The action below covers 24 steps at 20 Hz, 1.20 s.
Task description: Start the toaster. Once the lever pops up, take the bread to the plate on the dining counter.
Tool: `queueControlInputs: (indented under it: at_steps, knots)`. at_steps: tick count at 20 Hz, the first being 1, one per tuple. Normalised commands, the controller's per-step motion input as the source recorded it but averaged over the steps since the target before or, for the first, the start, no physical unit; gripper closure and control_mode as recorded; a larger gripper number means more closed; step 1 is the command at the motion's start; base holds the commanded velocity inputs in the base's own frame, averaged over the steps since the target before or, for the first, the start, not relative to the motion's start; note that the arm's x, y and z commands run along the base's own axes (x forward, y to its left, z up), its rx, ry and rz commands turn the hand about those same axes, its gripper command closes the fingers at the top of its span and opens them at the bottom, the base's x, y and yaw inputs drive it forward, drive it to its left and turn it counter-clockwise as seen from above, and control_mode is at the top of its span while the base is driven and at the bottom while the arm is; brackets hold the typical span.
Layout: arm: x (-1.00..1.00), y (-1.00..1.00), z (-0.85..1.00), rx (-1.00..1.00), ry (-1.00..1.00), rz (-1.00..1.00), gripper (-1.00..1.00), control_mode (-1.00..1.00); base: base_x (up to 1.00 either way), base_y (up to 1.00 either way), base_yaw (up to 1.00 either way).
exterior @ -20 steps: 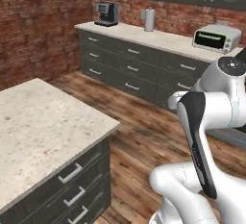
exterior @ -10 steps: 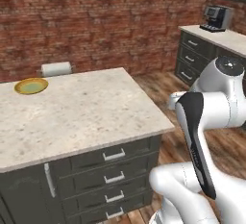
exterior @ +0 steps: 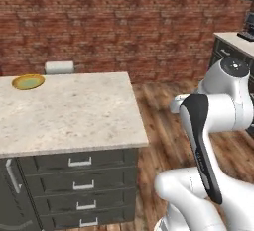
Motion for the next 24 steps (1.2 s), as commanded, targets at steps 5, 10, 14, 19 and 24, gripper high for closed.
queueControlInputs:
  at_steps: [5, 10, 14, 19, 24]
  knots:
    - [0.00, 0.00, 0.00, 0.00, 0.00, 0.00, 1.00, 1.00, 0.66, -1.00, 0.29]
    - [0.00, 0.00, 0.00, 0.00, 0.00, 0.00, 1.00, 1.00, 0.98, -1.00, 0.19]
    - [0.00, 0.00, 0.00, 0.00, 0.00, 0.00, 1.00, 1.00, 1.00, -1.00, 0.18]
    - [0.00, 0.00, 0.00, 0.00, 0.00, 0.00, 1.00, 1.00, 1.00, -1.00, 0.21]
    - [0.00, 0.00, 0.00, 0.00, 0.00, 0.00, 1.00, 1.00, 1.00, -0.99, 0.23]
